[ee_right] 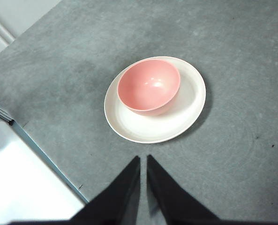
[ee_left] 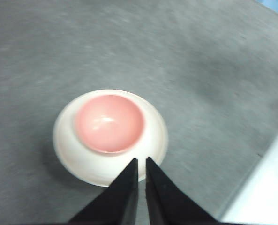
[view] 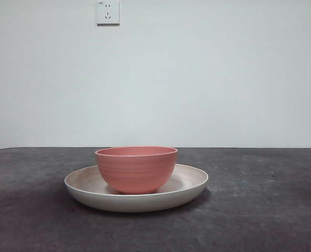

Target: Place the red bowl on the white plate

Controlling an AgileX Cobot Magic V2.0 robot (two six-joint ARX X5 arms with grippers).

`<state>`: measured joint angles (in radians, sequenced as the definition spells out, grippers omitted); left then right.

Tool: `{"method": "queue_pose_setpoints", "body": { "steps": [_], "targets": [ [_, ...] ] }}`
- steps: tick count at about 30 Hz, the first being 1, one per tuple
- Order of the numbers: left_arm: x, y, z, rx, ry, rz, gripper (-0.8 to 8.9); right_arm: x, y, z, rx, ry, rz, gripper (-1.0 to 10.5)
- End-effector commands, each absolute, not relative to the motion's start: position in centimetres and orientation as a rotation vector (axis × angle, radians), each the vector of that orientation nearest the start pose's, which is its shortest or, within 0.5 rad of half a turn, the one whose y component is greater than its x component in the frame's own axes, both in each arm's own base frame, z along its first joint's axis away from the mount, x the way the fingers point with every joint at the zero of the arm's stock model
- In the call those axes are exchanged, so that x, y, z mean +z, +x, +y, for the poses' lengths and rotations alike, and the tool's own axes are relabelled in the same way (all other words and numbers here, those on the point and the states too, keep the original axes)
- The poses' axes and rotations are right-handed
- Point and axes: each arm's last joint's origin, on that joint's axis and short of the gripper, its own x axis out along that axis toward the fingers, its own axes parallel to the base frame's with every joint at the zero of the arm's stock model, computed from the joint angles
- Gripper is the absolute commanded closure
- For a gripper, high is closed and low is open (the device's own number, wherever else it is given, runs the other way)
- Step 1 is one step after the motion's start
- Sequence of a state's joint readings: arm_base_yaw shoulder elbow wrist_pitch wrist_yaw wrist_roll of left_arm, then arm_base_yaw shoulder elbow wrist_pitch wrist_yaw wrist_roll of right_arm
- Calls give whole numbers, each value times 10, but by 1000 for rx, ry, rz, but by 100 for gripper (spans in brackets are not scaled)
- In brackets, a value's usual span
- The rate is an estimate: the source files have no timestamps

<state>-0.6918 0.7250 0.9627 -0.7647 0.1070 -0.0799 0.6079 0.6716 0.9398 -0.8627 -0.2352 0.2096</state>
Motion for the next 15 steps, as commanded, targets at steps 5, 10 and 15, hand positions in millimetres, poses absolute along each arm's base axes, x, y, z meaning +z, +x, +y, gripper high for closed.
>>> {"method": "queue_pose_setpoints", "body": {
  "steps": [5,10,15],
  "targets": [
    [297,112,-59,-539,-2,456,787,339,90,71,762,71,670,927],
    [248,108,-40,-415,-45,340,787,339,90,71,762,71,670,928],
    [204,103,-28,-317,-15,258,787,339,90,71,762,71,670,928]
  ]
}}
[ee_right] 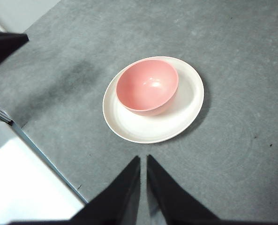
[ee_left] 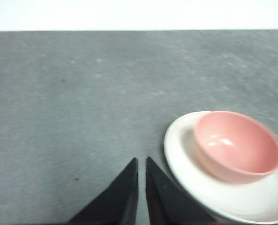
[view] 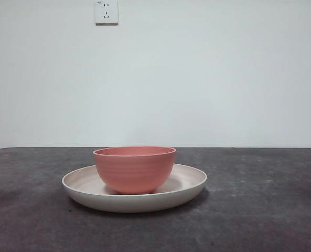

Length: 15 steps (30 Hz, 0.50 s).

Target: Place the red bowl on the white plate

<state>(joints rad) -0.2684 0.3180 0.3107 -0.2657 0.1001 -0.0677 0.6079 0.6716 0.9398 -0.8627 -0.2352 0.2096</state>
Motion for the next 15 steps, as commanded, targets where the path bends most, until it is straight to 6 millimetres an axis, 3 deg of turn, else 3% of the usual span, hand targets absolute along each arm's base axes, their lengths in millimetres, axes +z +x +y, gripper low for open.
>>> {"method": "queue_pose_setpoints", "body": {
  "steps": [1,5,15],
  "targets": [
    [197,102,-26,-281,-16,246,787,339,90,71,762,71,670,927],
    [178,99,-20,-174,-45,228,787,339,90,71,762,71,670,927],
    [154,97,-12,-89,-55,222,787,339,90,71,761,71,670,928]
  ]
}}
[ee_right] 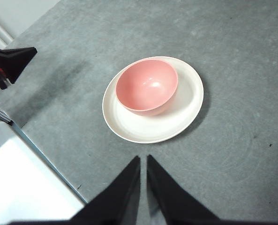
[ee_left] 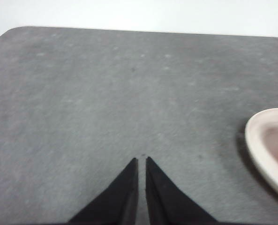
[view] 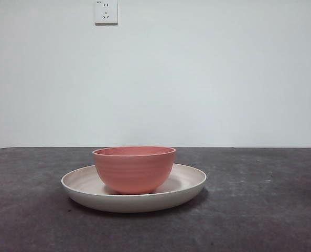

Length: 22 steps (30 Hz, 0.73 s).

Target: Place the red bowl on the white plate

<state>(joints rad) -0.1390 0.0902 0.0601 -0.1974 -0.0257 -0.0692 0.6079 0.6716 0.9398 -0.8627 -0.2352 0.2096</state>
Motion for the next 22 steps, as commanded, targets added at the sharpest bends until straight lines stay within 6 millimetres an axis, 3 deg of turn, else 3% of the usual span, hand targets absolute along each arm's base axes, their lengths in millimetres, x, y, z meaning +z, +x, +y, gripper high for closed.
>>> {"method": "queue_pose_setpoints", "body": {
  "steps": [1,22],
  "targets": [
    [152,97,-11,-81,-56,219,787,339,90,71,762,71,670,928],
    [149,96,-3,-3,-43,180,787,339,90,71,762,71,670,928]
  ]
}}
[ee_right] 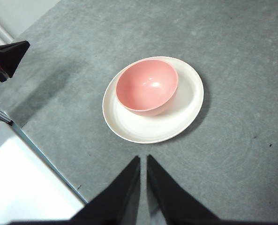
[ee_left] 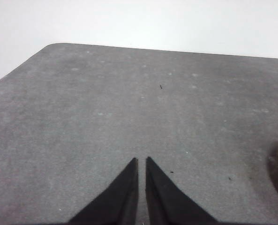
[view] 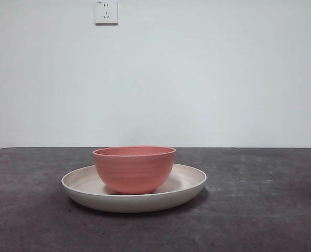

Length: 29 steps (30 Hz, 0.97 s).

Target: Place the red bowl on the white plate

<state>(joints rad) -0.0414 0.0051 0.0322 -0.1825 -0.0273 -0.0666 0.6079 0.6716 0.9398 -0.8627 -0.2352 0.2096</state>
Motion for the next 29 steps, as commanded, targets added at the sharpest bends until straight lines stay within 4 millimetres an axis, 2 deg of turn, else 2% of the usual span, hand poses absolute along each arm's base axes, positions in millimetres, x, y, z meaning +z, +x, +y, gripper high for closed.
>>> {"method": "queue_pose_setpoints", "body": {
  "steps": [1,7,29],
  "targets": [
    [149,96,-3,-4,-34,180,787,339,90,71,762,71,670,928],
    [149,96,-3,-10,31,180,787,339,90,71,762,71,670,928],
    [149,96,-3,-11,31,180,787,339,89,71,759,71,666,928]
  ]
}}
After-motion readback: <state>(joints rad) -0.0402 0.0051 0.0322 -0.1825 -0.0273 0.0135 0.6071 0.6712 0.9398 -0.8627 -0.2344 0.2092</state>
